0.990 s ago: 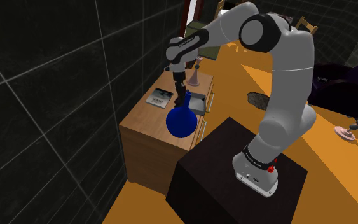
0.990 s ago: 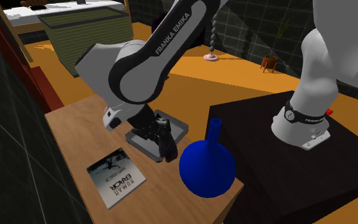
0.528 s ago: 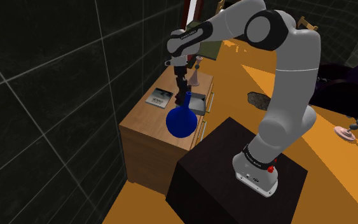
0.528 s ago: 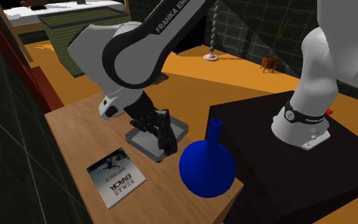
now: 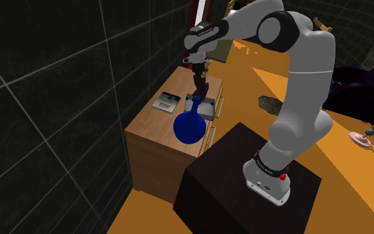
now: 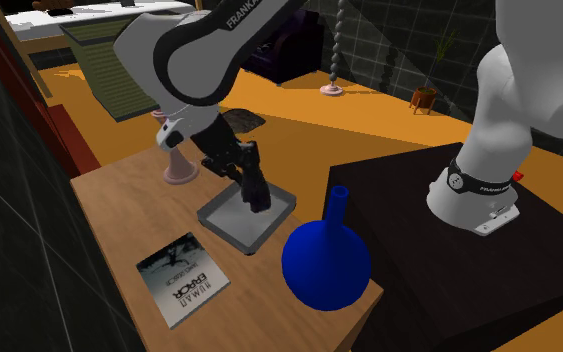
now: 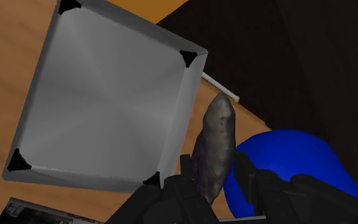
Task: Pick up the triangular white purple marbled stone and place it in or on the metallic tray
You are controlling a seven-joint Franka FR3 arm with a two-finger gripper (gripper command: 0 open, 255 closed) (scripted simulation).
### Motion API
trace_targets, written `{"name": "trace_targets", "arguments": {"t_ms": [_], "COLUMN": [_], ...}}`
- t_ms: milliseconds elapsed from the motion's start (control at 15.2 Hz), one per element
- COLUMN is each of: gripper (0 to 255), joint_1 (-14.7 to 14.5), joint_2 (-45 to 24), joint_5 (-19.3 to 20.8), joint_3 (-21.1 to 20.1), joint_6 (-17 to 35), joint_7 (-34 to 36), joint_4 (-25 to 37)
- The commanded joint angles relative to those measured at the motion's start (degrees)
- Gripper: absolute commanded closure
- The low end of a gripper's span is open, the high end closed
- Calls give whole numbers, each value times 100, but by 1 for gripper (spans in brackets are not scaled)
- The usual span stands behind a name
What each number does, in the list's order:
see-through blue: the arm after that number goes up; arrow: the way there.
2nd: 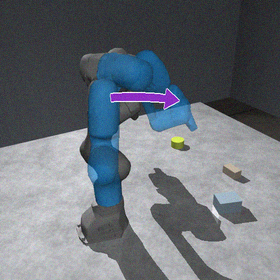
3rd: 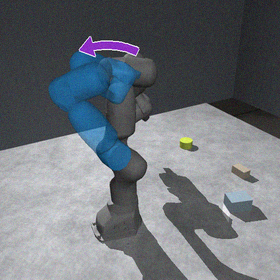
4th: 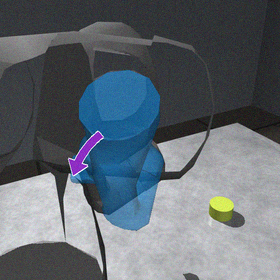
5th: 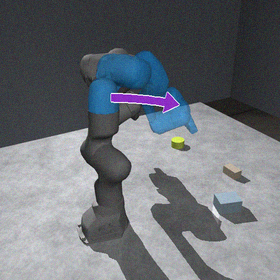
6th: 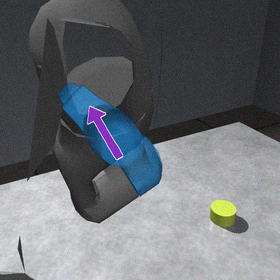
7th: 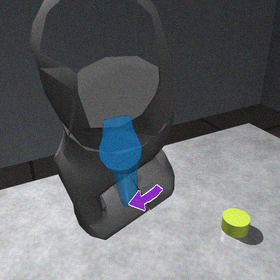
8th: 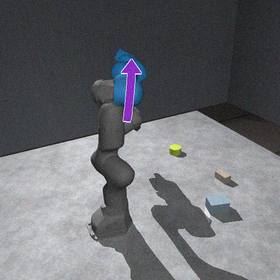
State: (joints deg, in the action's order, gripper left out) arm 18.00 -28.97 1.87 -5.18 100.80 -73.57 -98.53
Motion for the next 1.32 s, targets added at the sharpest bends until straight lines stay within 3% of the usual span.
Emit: {"name": "trace_targets", "arguments": {"t_ms": [0,132,1254], "gripper": [255,255,255], "joint_1": [131,258,246], "joint_2": [-162,-274,-944], "joint_5": [70,128,169], "joint_3": [89,169,192], "joint_6": [-76,-167,612], "joint_7": [-204,-392,-356], "joint_4": [238,446,335]}}
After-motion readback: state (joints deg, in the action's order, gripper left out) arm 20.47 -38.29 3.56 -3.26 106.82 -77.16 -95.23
